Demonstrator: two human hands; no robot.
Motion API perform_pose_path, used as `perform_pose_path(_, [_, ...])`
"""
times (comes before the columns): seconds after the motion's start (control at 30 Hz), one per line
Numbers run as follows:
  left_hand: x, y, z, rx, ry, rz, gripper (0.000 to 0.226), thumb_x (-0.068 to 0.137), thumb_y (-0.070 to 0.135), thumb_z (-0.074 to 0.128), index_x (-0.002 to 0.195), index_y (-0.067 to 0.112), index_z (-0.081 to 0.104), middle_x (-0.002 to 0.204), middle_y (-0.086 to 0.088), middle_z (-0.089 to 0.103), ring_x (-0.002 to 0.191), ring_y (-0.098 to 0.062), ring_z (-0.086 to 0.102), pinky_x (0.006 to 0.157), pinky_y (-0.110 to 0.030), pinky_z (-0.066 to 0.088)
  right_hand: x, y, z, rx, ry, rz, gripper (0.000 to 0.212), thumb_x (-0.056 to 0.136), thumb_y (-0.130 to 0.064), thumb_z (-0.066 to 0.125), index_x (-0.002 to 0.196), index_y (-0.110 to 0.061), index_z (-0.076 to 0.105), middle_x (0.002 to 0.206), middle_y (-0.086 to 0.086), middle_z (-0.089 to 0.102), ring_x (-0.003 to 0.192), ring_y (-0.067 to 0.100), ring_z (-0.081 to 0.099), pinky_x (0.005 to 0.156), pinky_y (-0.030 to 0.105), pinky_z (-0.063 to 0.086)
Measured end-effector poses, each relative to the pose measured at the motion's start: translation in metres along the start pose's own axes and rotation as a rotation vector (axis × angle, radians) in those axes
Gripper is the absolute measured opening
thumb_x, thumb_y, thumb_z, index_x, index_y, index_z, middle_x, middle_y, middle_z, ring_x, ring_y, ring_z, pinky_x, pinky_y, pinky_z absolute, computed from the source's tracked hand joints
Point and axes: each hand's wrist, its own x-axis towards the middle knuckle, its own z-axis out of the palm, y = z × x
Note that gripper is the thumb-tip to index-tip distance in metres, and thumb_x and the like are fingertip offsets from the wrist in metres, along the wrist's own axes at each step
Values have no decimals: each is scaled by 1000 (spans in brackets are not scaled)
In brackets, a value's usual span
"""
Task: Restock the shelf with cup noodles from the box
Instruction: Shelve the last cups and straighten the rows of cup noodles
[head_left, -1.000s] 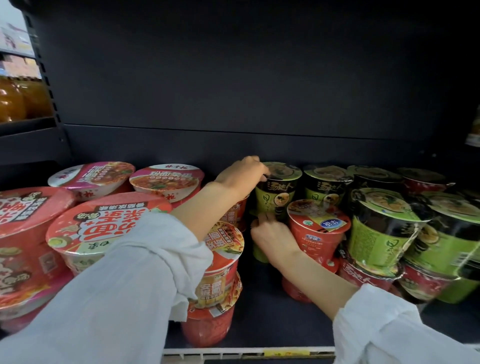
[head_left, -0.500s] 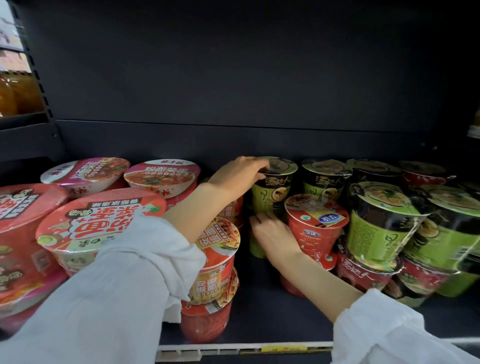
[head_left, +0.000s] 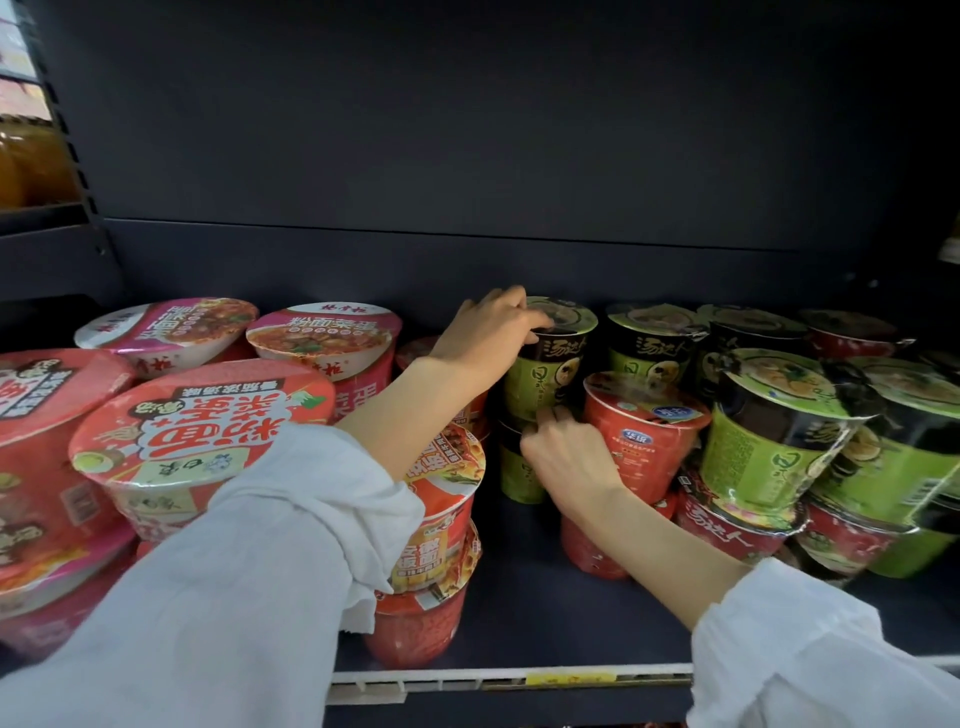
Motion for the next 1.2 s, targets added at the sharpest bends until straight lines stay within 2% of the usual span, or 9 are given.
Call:
perform_pose_path(0.13, [-3,-1,5,-29,37,-25,36,99,23,45,134,27,51,118,-5,48,118,-22,43,92,-39,37,-1,0,-5,-42,-78,-86,24,88,6,47,107,3,62,113,20,59,107,35,56,79,39,50])
perform_pose_path(0.27, [-4,-2,8,-58,65,-53,36,98,25,45,133,30,52,117,-3,47,116,-21,41,92,-39,36,-2,7,-15,-139,45,-134,9,79,-8,65,85,-8,72,86,11,70,88,27,65,96,41,43])
perform_pose_path(0.37, [-4,-1,8,-70,71,-61,36,98,24,46,133,30,52,118,-3,48,116,-21,41,93,-40,35,-2,8,-10,-269,-65,-218,24,89,-4,47,93,-12,70,88,4,71,93,25,62,116,46,15])
perform_pose_path(0.67, [-2,-3,11,-110,79,-64,35,98,22,46,131,29,54,118,-3,49,116,-21,41,92,-40,35,4,8,-8,-227,-74,-302,26,85,0,47,90,-8,70,89,9,71,87,27,65,114,44,22])
perform_pose_path(0.73, [-2,-4,11,-108,78,-62,35,98,21,47,131,29,54,118,-3,49,117,-21,41,94,-41,34,6,3,-12,-239,-111,-262,7,72,-7,65,74,-9,72,73,9,70,75,27,66,100,39,41])
perform_pose_path(0.87, [-3,-4,11,-100,83,-48,37,98,17,47,132,27,53,117,-3,49,116,-21,41,95,-41,33,5,2,-6,-193,-21,-208,19,40,-12,84,44,-14,65,46,3,60,54,23,61,75,33,55])
perform_pose_path(1.0, [-2,-6,12,-126,90,-16,37,97,11,48,133,19,54,115,-8,51,113,-25,44,94,-39,40,-8,-11,-9,-86,-111,-165,15,81,-10,60,90,-7,72,90,11,69,91,27,64,104,41,37])
perform_pose_path(1.1, [-2,-10,14,-163,111,-25,38,96,6,49,133,16,53,111,-10,52,111,-26,44,96,-35,40,-20,-19,3,40,-89,37,40,58,-9,80,94,8,71,92,23,70,89,31,69,94,38,50])
perform_pose_path(1.2, [-2,-9,17,-214,118,-25,41,95,0,48,133,15,53,112,-9,52,113,-23,46,100,-28,40,-27,-16,12,73,-76,35,59,88,0,51,138,18,24,144,34,30,138,36,31,118,37,14])
